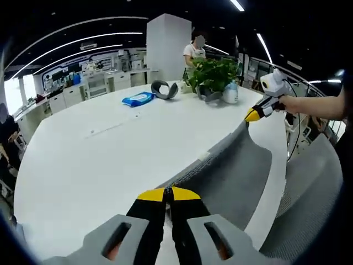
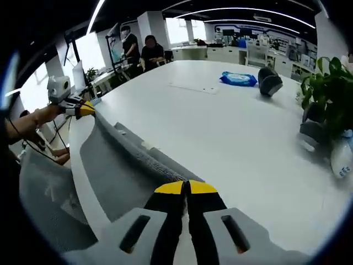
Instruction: Fold the towel on the table until its edges align and the towel forms a compact rectangular stack.
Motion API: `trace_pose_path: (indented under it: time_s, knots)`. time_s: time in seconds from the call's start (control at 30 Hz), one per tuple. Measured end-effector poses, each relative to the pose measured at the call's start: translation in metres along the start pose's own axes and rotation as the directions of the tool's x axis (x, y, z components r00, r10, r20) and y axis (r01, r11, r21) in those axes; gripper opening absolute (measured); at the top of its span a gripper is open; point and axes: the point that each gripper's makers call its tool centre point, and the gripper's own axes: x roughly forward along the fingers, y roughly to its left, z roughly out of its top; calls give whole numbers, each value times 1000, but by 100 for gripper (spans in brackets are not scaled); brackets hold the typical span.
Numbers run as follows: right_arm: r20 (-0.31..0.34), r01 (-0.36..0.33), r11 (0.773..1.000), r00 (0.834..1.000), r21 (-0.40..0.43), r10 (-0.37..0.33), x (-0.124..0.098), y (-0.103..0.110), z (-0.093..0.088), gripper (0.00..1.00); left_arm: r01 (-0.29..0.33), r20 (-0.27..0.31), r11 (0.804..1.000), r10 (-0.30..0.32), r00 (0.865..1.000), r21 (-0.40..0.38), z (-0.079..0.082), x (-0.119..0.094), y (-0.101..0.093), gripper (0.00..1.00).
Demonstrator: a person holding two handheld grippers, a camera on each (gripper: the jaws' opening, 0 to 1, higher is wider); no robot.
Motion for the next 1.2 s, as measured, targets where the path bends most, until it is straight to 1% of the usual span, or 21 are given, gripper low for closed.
trace_pose_path:
  time_s: [0.17, 0.37, 0.57, 0.63, 0.87, 1.0, 1.03, 1.07, 1.1, 1.13, 1.2]
  knots:
    - [-16, -1, 1000, 1000, -1, 1, 6, -4, -1, 0, -2, -14, 1000, 2, 1000, 3, -4, 8, 4, 2]
    - [-53, -2, 1000, 999, -13, 2, 17, -9, -7, 0, 0, -38, 1000, 0, 999, -6, -12, 18, 8, 2]
    - [-69, 0, 1000, 998, -25, -1, 23, -11, -9, 0, 0, -49, 1000, -1, 999, -8, -18, 24, 11, 2]
    - [-76, -1, 1000, 997, -30, -1, 26, -12, -10, 0, 1, -48, 1000, -1, 999, 12, -20, 27, 12, 2]
    - [-96, 6, 999, 995, -47, -10, 35, -15, -15, 0, -11, -59, 1000, 13, 998, 27, -23, 37, 16, 3]
    - [-104, 9, 998, 994, -62, -15, 37, -16, -17, 0, -16, -72, 999, 19, 997, 44, -27, 42, 17, 2]
    - [-101, 18, 997, 995, -76, -25, 38, -18, -16, 0, -15, -75, 999, 18, 997, 43, -29, 43, 18, 2]
    - [-104, 54, 993, 992, -105, -65, 38, -25, -16, 0, -18, -80, 999, 21, 997, 43, -31, 44, 20, 2]
    - [-133, 96, 983, 984, -158, -118, 36, -34, -20, 0, -36, -103, 998, 41, 994, 52, -36, 44, 24, 2]
    - [-134, 93, 981, 984, -170, -117, 38, -35, -22, 0, -45, -110, 998, 50, 993, 43, -39, 44, 27, 2]
    - [-109, 89, 989, 989, -117, -102, 38, -34, -21, 0, -62, -108, 998, 62, 992, 5, -42, 44, 32, 3]
